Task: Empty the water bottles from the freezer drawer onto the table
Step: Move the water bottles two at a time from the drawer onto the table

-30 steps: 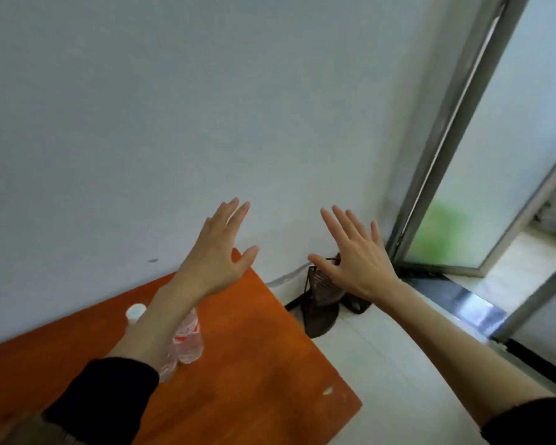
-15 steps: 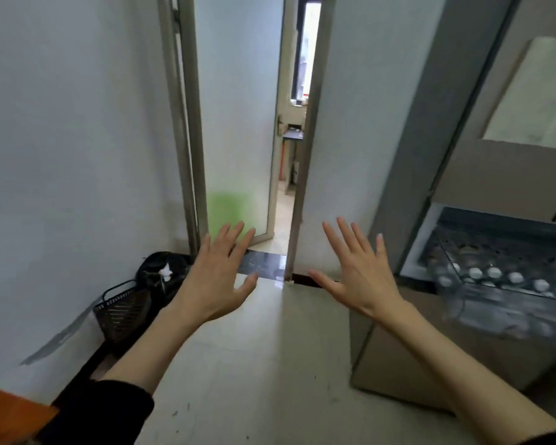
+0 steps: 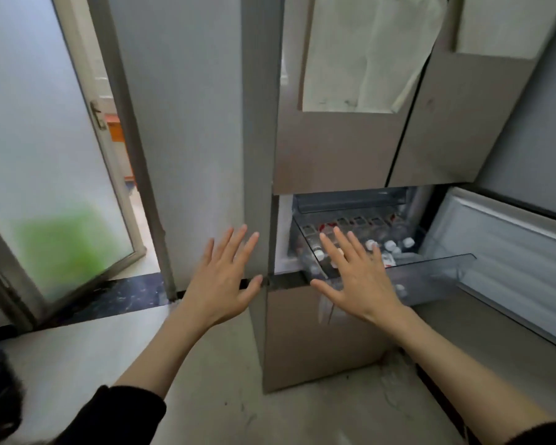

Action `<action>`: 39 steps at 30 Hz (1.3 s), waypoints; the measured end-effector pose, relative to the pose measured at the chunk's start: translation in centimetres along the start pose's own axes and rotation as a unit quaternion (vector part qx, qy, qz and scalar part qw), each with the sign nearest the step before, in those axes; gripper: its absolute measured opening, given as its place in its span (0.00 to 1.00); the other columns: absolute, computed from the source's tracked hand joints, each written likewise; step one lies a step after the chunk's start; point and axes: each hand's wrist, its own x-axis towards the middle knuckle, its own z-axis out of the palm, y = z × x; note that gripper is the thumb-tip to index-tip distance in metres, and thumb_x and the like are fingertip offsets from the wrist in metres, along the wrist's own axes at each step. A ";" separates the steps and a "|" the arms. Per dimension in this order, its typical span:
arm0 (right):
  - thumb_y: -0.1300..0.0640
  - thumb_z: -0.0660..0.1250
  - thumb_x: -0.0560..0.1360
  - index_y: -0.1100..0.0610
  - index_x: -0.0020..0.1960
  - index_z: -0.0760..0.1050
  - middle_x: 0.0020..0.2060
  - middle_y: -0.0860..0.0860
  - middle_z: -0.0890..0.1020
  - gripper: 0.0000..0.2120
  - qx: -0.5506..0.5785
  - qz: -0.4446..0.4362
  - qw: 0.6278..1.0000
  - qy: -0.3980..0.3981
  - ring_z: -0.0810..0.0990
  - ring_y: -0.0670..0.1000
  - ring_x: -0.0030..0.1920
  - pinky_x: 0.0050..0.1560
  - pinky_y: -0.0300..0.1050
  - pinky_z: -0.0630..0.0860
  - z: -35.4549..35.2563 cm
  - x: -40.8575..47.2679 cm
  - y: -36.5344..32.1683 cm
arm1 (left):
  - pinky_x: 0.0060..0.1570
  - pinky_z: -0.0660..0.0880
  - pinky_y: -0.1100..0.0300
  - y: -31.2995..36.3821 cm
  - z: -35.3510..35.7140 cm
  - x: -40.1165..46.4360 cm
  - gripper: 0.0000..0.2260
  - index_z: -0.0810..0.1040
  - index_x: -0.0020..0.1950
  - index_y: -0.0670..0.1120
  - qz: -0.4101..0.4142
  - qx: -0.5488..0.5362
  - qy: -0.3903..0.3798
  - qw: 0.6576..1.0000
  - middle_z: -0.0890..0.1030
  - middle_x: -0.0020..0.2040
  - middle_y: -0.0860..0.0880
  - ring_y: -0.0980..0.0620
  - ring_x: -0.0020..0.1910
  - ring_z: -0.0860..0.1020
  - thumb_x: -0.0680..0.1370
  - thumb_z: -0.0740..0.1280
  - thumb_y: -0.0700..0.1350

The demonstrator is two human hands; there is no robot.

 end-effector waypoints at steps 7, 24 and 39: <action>0.32 0.49 0.74 0.43 0.74 0.35 0.76 0.47 0.39 0.37 0.025 0.098 0.993 -0.061 0.38 0.50 0.76 0.73 0.58 0.38 2.7 4.1 10.4 | 0.73 0.38 0.50 3.5 7.8 11.9 0.34 0.44 0.76 0.51 0.093 -0.051 -0.076 0.991 0.46 0.77 0.51 0.55 0.72 0.36 0.72 0.41 0.63; 0.48 0.60 0.77 0.55 0.72 0.60 0.69 0.56 0.68 0.25 0.120 0.094 0.963 -0.223 0.67 0.58 0.67 0.62 0.50 0.67 13.0 15.8 30.9 | 0.71 0.39 0.57 11.6 23.6 26.2 0.34 0.46 0.76 0.50 0.095 -0.102 -0.217 0.966 0.50 0.77 0.48 0.52 0.76 0.44 0.73 0.46 0.62; 0.52 0.58 0.79 0.58 0.61 0.74 0.61 0.55 0.73 0.16 -0.007 -0.055 0.961 -0.272 0.77 0.59 0.57 0.48 0.49 0.72 15.8 20.9 34.0 | 0.64 0.61 0.66 16.0 28.7 29.1 0.22 0.67 0.69 0.49 0.030 -0.178 -0.293 0.939 0.71 0.68 0.51 0.53 0.67 0.68 0.76 0.57 0.54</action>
